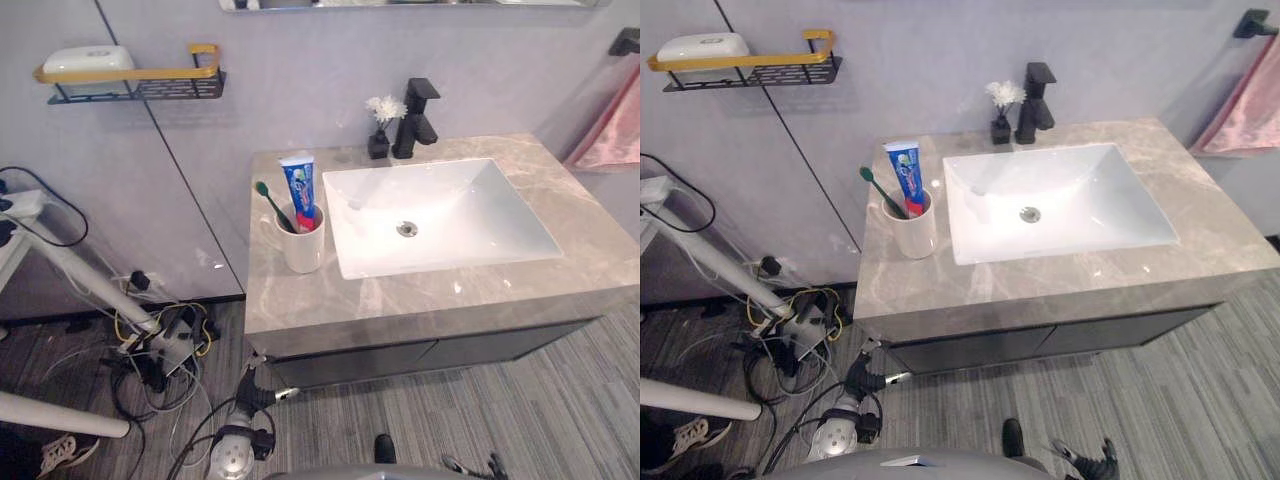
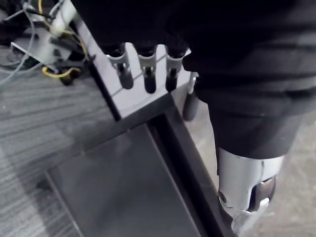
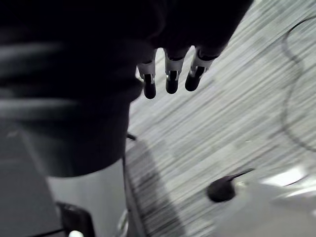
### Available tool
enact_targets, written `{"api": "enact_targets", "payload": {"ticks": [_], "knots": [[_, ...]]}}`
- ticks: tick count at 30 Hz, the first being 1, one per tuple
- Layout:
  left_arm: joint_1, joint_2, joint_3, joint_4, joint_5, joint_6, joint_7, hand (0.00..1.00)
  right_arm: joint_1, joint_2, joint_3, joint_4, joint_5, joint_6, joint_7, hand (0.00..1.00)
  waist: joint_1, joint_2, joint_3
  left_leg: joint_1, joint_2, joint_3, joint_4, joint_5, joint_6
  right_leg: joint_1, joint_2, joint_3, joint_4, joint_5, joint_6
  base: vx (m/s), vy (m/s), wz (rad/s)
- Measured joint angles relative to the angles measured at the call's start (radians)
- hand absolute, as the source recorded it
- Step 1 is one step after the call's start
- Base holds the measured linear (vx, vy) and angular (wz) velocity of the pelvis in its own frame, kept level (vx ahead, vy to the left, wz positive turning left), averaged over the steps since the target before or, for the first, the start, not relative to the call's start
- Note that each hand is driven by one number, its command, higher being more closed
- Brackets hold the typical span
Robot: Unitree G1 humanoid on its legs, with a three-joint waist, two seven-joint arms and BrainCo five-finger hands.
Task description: Organize washtable
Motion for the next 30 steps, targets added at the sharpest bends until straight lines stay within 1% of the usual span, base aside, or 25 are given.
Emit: {"api": "enact_targets", "payload": {"ticks": [1, 2, 3, 4, 5, 7, 10, 12, 13, 15, 17, 18, 23, 25, 27, 29, 30], "knots": [[-0.002, -0.002, 0.001, 0.005, 0.000, 0.000, -0.006, 0.00, -0.002, -0.001, -0.019, 0.035, 0.020, 0.000, 0.002, 0.00, 0.001, 0.002, 0.001, 0.004, 0.004, -0.006, -0.001, 0.000, 0.000, 0.007, 0.000, -0.009, 0.000, 0.000, -0.001, 0.05, -0.019, 0.30], [-0.008, -0.006, 0.002, 0.010, -0.002, 0.000, -0.014, 0.00, -0.005, -0.006, -0.053, 0.092, 0.054, 0.008, 0.010, 0.00, 0.002, 0.003, 0.006, 0.014, 0.004, -0.014, -0.003, 0.001, -0.001, 0.019, 0.000, -0.020, 0.000, -0.002, -0.004, 0.01, -0.007, 0.15], [-0.009, -0.007, 0.003, 0.011, -0.008, 0.001, -0.019, 0.00, -0.005, -0.009, -0.064, 0.111, 0.075, 0.018, 0.017, 0.00, 0.004, 0.003, 0.009, 0.020, 0.004, -0.014, -0.007, 0.003, 0.000, 0.025, -0.001, -0.021, 0.000, -0.003, -0.004, -0.01, -0.004, 0.12], [-0.010, -0.008, 0.007, 0.011, -0.035, 0.005, -0.034, 0.00, -0.007, -0.013, -0.081, 0.137, 0.119, 0.026, 0.030, 0.00, 0.007, 0.001, 0.010, 0.025, 0.002, -0.016, -0.017, 0.009, 0.000, 0.033, -0.001, -0.026, 0.000, -0.004, -0.005, -0.05, 0.000, 0.07], [-0.013, -0.010, 0.019, 0.012, -0.044, 0.008, -0.048, 0.00, -0.008, -0.012, -0.085, 0.139, 0.139, 0.036, 0.041, 0.00, 0.005, -0.004, 0.012, 0.032, -0.002, -0.021, -0.027, 0.014, 0.002, 0.039, -0.005, -0.031, 0.000, -0.007, -0.006, -0.06, 0.000, 0.09], [-0.017, -0.014, 0.033, 0.012, -0.061, 0.008, -0.062, 0.00, -0.024, -0.012, -0.085, 0.145, 0.170, 0.043, 0.058, 0.00, 0.003, -0.010, 0.012, 0.034, -0.010, -0.027, -0.043, 0.024, 0.004, 0.040, -0.017, -0.041, -0.001, -0.009, -0.004, -0.07, 0.007, 0.11], [-0.012, -0.016, 0.053, 0.017, -0.089, 0.021, -0.074, 0.00, -0.057, -0.015, -0.079, 0.145, 0.213, 0.042, 0.070, 0.00, 0.004, -0.014, 0.011, 0.036, -0.018, -0.039, -0.055, 0.034, 0.003, 0.041, -0.021, -0.047, -0.005, -0.009, -0.004, -0.07, -0.006, 0.12], [-0.015, -0.027, 0.102, 0.051, -0.137, 0.030, -0.075, 0.00, -0.080, -0.016, -0.063, 0.146, 0.245, 0.040, 0.076, 0.00, 0.006, -0.016, 0.012, 0.039, -0.018, -0.045, -0.065, 0.039, -0.005, 0.042, -0.021, -0.051, -0.006, -0.009, -0.003, -0.04, -0.022, 0.09], [-0.017, -0.032, 0.119, 0.063, -0.157, 0.038, -0.074, 0.00, -0.082, -0.019, -0.047, 0.147, 0.246, 0.040, 0.078, 0.00, 0.006, -0.017, 0.012, 0.039, -0.018, -0.048, -0.067, 0.041, -0.006, 0.043, -0.021, -0.055, -0.006, -0.010, -0.003, -0.01, -0.026, 0.10], [-0.016, -0.049, 0.178, 0.116, -0.232, 0.063, -0.076, 0.00, -0.094, -0.025, -0.025, 0.147, 0.248, 0.038, 0.085, 0.00, 0.005, -0.018, 0.013, 0.043, -0.017, -0.061, -0.074, 0.047, -0.007, 0.048, -0.022, -0.074, -0.006, -0.014, -0.005, 0.01, -0.026, 0.16], [-0.012, -0.055, 0.200, 0.144, -0.276, 0.072, -0.077, 0.00, -0.101, -0.030, -0.005, 0.150, 0.248, 0.034, 0.086, 0.00, 0.005, -0.019, 0.017, 0.053, -0.016, -0.070, -0.084, 0.053, -0.005, 0.058, -0.021, -0.081, -0.006, -0.021, -0.004, 0.03, -0.017, 0.17], [-0.010, -0.056, 0.214, 0.157, -0.315, 0.083, -0.077, 0.00, -0.109, -0.034, 0.009, 0.150, 0.248, 0.033, 0.087, 0.00, 0.006, -0.021, 0.018, 0.056, -0.014, -0.077, -0.086, 0.054, -0.005, 0.063, -0.020, -0.092, -0.006, -0.022, -0.004, 0.04, -0.015, 0.17], [-0.013, -0.066, 0.284, 0.171, -0.395, 0.094, -0.075, 0.00, -0.134, -0.046, 0.043, 0.180, 0.248, 0.032, 0.089, 0.00, 0.004, -0.027, 0.019, 0.062, -0.013, -0.108, -0.096, 0.064, -0.005, 0.075, -0.021, -0.120, -0.002, -0.033, -0.005, 0.07, -0.005, 0.19], [-0.020, -0.068, 0.304, 0.165, -0.424, 0.094, -0.073, 0.00, -0.142, -0.046, 0.044, 0.183, 0.248, 0.032, 0.093, 0.00, -0.003, -0.030, 0.020, 0.067, -0.013, -0.119, -0.099, 0.066, -0.004, 0.077, -0.022, -0.130, -0.001, -0.034, -0.005, 0.08, 0.006, 0.16], [-0.017, -0.078, 0.323, 0.121, -0.448, 0.094, -0.061, 0.00, -0.147, -0.047, 0.044, 0.184, 0.248, 0.031, 0.094, 0.00, -0.004, -0.028, 0.022, 0.067, -0.013, -0.123, -0.099, 0.066, -0.004, 0.078, -0.022, -0.137, -0.001, -0.034, -0.005, 0.03, 0.011, 0.08], [-0.014, -0.090, 0.323, -0.024, -0.460, 0.094, -0.043, 0.00, -0.146, -0.048, 0.048, 0.184, 0.256, 0.028, 0.095, 0.00, -0.004, -0.026, 0.025, 0.067, -0.015, -0.135, -0.100, 0.068, -0.002, 0.084, -0.025, -0.153, -0.001, -0.034, -0.005, 0.01, 0.010, 0.15], [-0.014, -0.091, 0.323, -0.069, -0.459, 0.092, -0.036, 1.00, -0.146, -0.049, 0.054, 0.185, 0.263, 0.026, 0.095, 0.00, -0.003, -0.026, 0.026, 0.067, -0.015, -0.138, -0.100, 0.068, -0.003, 0.085, -0.025, -0.154, -0.001, -0.034, -0.005, -0.01, 0.006, 0.13]]}}
